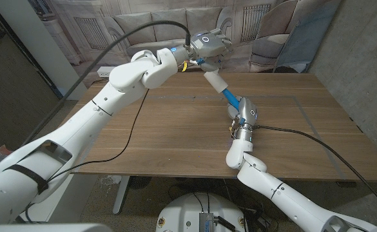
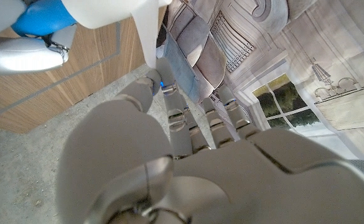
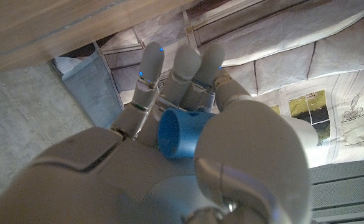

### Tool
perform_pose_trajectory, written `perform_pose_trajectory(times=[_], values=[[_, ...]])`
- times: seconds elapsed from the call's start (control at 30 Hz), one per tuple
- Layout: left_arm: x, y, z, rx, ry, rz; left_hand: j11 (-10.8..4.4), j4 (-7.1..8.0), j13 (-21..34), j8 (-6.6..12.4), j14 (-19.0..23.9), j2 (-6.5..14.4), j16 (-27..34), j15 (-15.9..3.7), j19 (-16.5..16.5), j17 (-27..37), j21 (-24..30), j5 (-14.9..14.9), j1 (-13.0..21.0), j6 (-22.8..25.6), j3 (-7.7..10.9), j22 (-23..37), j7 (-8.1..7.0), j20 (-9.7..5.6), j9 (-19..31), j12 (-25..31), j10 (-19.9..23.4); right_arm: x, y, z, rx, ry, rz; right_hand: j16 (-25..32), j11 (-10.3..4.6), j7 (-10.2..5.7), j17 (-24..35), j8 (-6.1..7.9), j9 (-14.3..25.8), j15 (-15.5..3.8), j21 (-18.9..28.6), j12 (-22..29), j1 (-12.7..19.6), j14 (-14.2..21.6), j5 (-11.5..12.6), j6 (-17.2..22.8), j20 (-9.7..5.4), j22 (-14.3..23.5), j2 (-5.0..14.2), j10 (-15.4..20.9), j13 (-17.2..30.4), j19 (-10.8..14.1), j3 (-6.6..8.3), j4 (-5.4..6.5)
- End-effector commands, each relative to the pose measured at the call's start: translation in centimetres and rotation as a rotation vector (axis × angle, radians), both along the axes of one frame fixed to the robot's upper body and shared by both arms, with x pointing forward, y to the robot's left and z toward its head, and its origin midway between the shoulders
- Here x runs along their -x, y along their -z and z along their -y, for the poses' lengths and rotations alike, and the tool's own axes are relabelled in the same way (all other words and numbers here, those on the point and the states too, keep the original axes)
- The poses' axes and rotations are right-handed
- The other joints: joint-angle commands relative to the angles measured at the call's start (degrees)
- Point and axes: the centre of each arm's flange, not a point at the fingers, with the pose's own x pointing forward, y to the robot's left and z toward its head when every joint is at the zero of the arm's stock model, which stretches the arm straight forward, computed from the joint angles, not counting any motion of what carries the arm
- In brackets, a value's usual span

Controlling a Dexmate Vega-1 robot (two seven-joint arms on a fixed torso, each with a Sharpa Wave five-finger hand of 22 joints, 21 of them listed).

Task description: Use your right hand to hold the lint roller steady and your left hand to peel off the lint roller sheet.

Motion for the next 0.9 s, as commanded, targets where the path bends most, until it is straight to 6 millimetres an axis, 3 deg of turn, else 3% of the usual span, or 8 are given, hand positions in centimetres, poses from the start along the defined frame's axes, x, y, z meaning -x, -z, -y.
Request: perform_pose_trajectory(times=[0.03,0.9], values=[[-0.4,0.6,-1.6,-0.009,-0.004,-0.056,-0.21,0.07,0.1,2.71,0.4,-0.1,-0.3,-6.77,0.0,0.2,0.5,1.0,-0.2,0.0,0.67,0.1,-0.37,-0.43,1.8,0.2,-0.1,-0.4,-1.2,0.4,-0.032,-0.116,-0.218,0.5,2.14,5.82,0.8,0.49,0.0,-0.66,0.0,0.2,0.9,0.6,0.3,6.2,-7.82,0.0,-0.36,3.2,-0.2,1.0,0.70,-0.44],[-1.1,0.6,-3.0,0.013,0.023,-0.052,-0.27,0.29,0.2,3.64,0.3,-0.9,-0.6,-7.06,-0.2,0.5,1.0,3.9,-1.3,-0.3,2.05,-0.1,-0.70,-1.12,3.0,0.4,0.0,-2.2,-2.7,0.6,-0.056,-0.221,-0.423,3.0,2.26,7.47,4.0,0.86,0.0,-0.55,0.1,1.9,1.8,1.1,-0.4,7.3,-7.99,-0.3,-1.04,4.0,-0.9,3.4,3.09,-0.56]])
